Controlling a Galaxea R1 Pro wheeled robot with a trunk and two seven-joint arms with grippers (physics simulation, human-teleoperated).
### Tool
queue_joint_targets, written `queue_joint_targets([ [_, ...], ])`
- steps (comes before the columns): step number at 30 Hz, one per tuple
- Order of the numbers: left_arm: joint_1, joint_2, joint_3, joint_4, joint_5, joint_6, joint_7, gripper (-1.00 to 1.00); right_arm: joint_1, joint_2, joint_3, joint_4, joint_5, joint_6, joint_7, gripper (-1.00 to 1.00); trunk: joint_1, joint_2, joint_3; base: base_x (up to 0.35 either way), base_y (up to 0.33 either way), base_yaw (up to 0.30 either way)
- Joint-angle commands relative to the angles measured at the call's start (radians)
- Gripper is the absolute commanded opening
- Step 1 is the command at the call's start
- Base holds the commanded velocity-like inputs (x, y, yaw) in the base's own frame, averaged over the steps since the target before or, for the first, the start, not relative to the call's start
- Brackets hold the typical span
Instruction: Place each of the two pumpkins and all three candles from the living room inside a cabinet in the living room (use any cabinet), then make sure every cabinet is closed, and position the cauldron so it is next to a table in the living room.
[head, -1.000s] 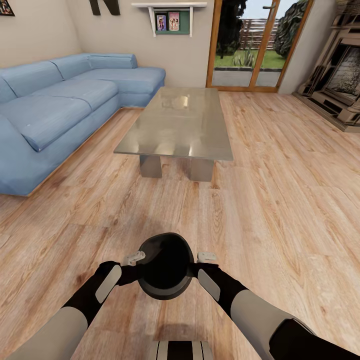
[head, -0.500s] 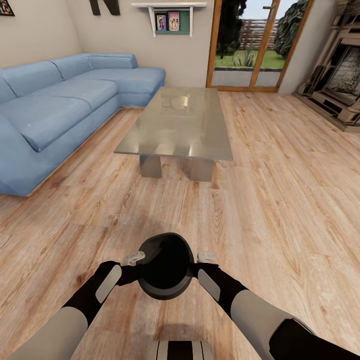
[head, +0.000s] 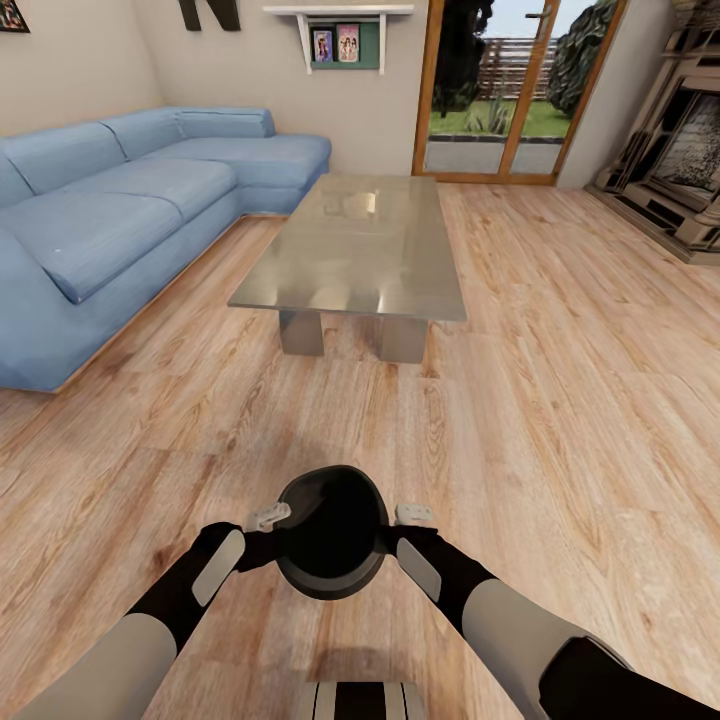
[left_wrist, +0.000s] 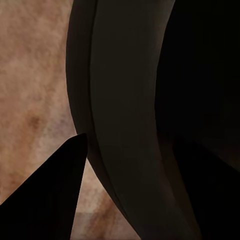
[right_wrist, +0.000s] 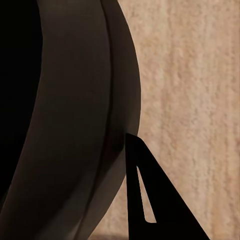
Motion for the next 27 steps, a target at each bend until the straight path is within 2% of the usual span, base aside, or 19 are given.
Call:
queue_joint_targets([
  [1,0.0,-0.001,0.009,0.0,-0.016,-0.02,0.096,-1.0,0.0,0.003,0.002,-0.002,0.006,0.004,-0.009,-1.0,0.0,0.0,-0.001,0.0,0.0,0.0],
  [11,0.0,0.0,0.008,0.0,-0.015,-0.021,0.091,-1.0,0.0,0.003,0.001,-0.002,0.006,0.004,-0.009,-1.0,0.0,0.0,-0.001,0.0,0.0,0.0],
  [27,0.0,0.003,0.008,0.0,-0.014,-0.019,0.088,-1.0,0.0,0.003,0.001,-0.002,0.006,0.004,-0.009,-1.0,-0.007,0.004,0.061,0.0,0.0,0.0],
])
